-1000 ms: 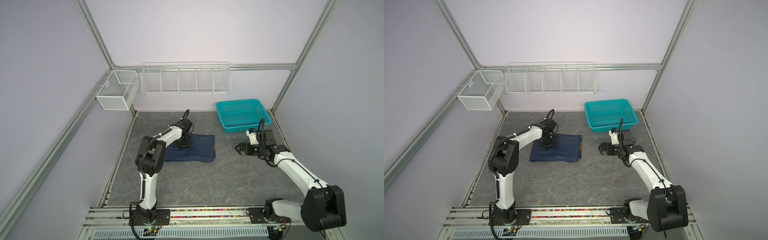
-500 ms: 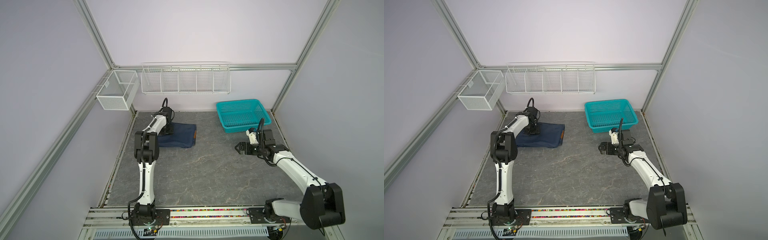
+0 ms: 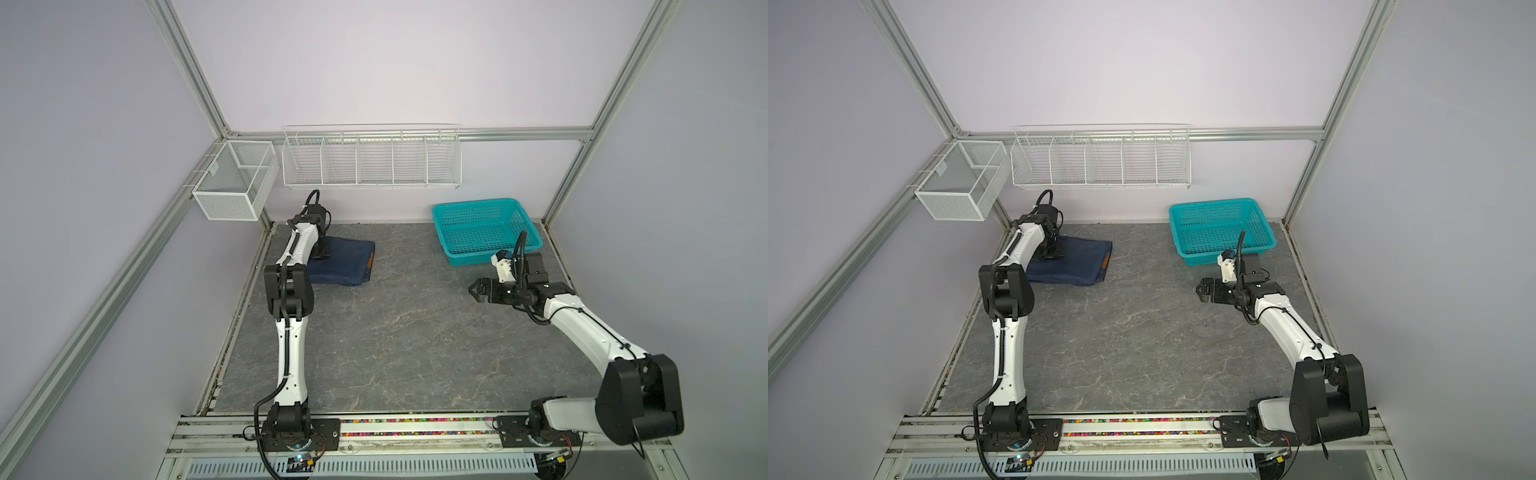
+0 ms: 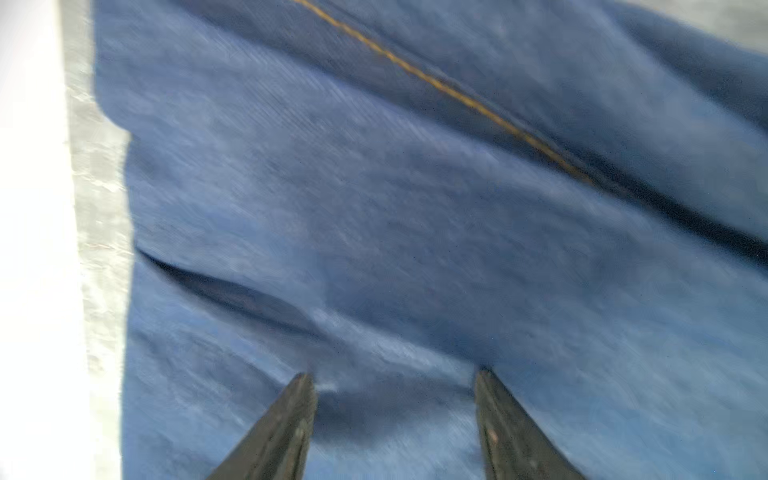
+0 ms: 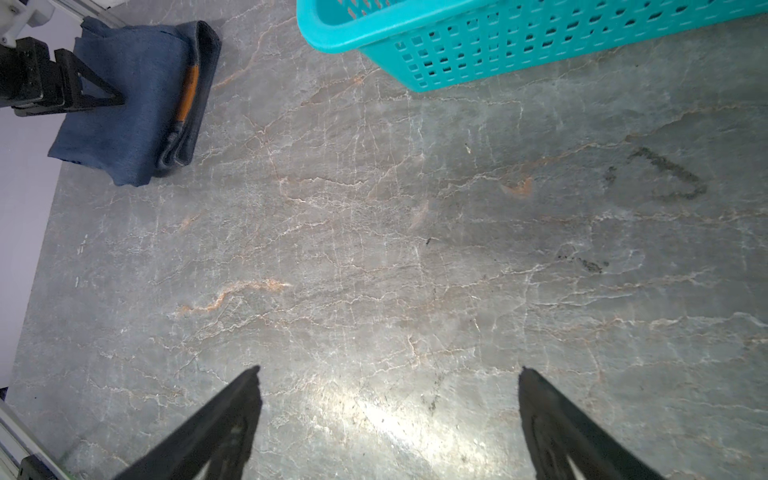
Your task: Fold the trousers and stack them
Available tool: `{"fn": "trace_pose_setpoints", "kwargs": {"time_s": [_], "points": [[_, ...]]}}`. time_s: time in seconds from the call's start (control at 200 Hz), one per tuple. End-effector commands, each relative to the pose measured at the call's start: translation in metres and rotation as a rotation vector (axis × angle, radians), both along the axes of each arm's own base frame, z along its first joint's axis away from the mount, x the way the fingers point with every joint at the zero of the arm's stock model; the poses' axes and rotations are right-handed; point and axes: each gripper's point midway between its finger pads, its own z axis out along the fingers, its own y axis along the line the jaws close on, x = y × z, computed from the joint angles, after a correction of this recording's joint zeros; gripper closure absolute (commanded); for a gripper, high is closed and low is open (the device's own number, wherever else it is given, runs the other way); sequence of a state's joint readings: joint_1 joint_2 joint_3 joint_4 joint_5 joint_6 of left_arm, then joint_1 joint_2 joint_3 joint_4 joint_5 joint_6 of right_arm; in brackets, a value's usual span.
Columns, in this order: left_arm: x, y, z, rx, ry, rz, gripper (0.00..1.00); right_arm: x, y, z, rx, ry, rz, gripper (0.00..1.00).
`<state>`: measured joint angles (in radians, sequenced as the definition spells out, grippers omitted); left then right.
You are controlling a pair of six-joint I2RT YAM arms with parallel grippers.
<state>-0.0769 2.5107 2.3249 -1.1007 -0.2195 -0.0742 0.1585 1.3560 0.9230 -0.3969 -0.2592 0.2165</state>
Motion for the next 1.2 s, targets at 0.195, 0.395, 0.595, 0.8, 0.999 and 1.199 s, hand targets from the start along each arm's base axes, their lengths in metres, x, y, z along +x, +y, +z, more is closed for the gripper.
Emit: {"fn": "trace_pose_setpoints", "kwargs": {"time_s": [0.195,0.395,0.595,0.8,0.999,1.199], "points": [[-0.056,-0.069,0.075,-0.174,-0.074,-0.077,0.38,0.004,0.000,0.007,0.002,-0.009,0.010,0.03],[-0.092,-0.122,0.060,-0.332,-0.054,-0.090,0.38,0.004,-0.001,0.007,0.001,-0.015,0.010,0.03],[-0.103,-0.146,0.031,-0.332,-0.043,-0.088,0.38,0.005,-0.003,0.008,-0.001,-0.020,0.004,0.03],[-0.093,-0.134,-0.009,-0.232,-0.025,-0.083,0.39,0.006,-0.006,0.006,0.000,-0.018,0.001,0.03],[-0.073,-0.106,-0.024,-0.160,-0.029,-0.053,0.39,0.006,-0.009,0.006,0.006,-0.012,-0.004,0.03],[-0.051,-0.082,-0.028,-0.152,-0.039,0.016,0.39,0.006,-0.007,0.002,0.021,-0.002,-0.002,0.03]]}}
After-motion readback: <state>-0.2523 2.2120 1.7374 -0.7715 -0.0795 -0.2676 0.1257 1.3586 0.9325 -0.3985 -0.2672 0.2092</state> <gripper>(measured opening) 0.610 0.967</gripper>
